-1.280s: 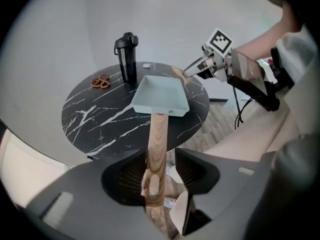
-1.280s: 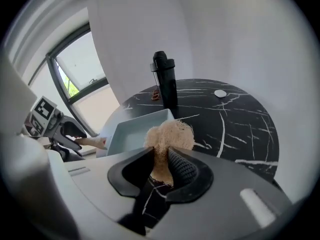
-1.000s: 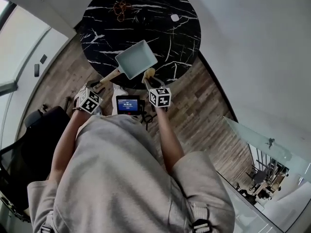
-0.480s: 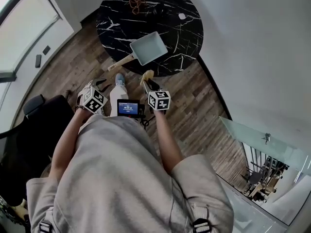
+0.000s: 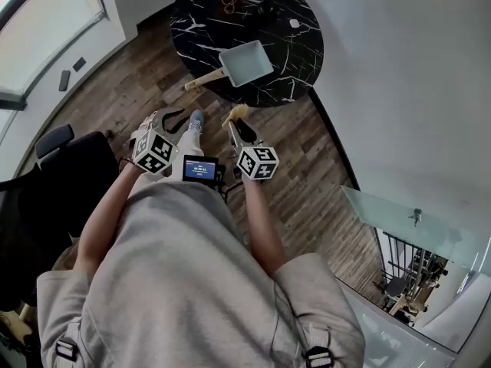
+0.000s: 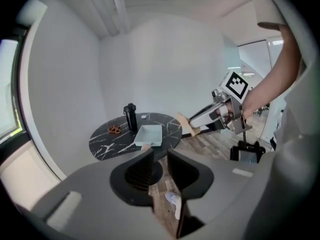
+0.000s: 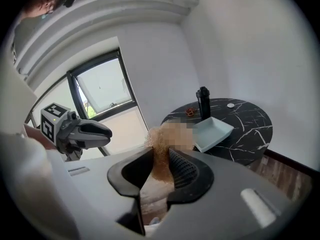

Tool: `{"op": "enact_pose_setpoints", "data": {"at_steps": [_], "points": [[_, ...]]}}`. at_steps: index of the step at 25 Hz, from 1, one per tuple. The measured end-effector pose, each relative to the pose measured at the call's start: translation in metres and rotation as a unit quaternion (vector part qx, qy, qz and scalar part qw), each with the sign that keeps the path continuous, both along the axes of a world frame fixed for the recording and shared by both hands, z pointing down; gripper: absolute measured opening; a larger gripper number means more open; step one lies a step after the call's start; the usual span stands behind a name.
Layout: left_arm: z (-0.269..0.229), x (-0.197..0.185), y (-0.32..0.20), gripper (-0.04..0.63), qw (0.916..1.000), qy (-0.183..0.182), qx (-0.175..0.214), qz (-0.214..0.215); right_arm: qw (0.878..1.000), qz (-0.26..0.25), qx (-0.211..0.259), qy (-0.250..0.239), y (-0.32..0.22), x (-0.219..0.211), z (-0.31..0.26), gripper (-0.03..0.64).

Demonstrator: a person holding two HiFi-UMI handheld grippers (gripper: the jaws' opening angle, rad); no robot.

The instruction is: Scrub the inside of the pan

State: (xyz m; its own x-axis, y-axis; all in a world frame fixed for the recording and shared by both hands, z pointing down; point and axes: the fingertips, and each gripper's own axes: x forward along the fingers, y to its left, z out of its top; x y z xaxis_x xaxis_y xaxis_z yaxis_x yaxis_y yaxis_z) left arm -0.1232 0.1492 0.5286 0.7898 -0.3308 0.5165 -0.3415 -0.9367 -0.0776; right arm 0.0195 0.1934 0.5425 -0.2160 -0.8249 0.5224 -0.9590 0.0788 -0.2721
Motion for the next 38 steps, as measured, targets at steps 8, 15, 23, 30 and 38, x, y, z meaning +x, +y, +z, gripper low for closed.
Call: {"op": "enact_pose_setpoints", "data": {"at_steps": [8,15,23,30,38], "points": [[-0.080,-0.014,0.001,0.057,0.9868,0.124,0.073,-0.074,0.993,-0.021,0.116,-0.015,0.006,-0.031,-0.092,0.117],[-0.114,-0.040,0.006,0.021,0.9699,0.179,0.126,-0.107,0.979,-0.038,0.199,-0.025,0.018,-0.061,-0.156,0.121],[-0.116,-0.037,0.016,0.014,0.9703,0.186,0.125,-0.092,0.977,-0.046,0.210,0.014,0.022,-0.077,-0.172,0.107],[-0.107,-0.032,0.023,0.014,0.9746,0.177,0.113,-0.077,0.979,-0.039,0.197,0.026,0.027,-0.074,-0.161,0.107],[-0.108,-0.031,0.026,0.012,0.9741,0.179,0.119,-0.072,0.980,-0.038,0.194,0.030,0.029,-0.074,-0.157,0.107]]}}
